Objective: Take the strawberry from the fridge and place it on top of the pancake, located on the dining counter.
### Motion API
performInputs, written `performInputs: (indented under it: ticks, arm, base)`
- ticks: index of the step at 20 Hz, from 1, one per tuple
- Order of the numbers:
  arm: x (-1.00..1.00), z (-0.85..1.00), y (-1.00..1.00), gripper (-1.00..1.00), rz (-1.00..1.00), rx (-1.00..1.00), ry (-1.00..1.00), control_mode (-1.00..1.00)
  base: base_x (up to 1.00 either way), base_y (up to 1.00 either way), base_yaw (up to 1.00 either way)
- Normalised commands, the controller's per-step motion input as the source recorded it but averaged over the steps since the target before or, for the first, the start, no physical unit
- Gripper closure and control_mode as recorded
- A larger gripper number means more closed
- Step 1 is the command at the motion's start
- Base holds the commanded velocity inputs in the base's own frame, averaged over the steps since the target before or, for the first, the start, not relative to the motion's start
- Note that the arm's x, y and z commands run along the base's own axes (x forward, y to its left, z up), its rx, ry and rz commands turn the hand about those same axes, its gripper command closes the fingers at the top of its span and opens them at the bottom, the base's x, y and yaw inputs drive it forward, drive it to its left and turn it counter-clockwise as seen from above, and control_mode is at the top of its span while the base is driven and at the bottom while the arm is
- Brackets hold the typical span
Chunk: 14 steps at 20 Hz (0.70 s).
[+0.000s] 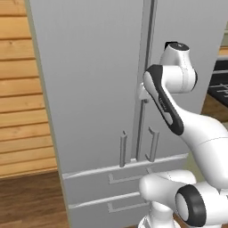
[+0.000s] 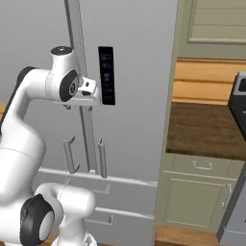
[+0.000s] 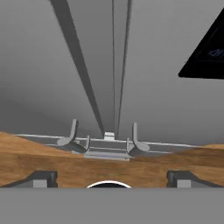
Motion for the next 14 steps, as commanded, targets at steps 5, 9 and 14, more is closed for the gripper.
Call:
performInputs:
  ticks: [5, 9, 14]
  arm:
    - [0.0, 0.0, 0.0, -1.0, 0.0, 0.0, 0.0, 1.0]
    - [0.0, 0.0, 0.0, -1.0, 0.0, 0.0, 0.0, 1.0]
    - [0.0, 0.0, 0.0, -1.0, 0.0, 0.0, 0.0, 1.0]
  base:
    - [-0.47, 0.03, 0.0]
    - [-0.47, 0.01, 0.0]
    - [-0.46, 0.0, 0.0]
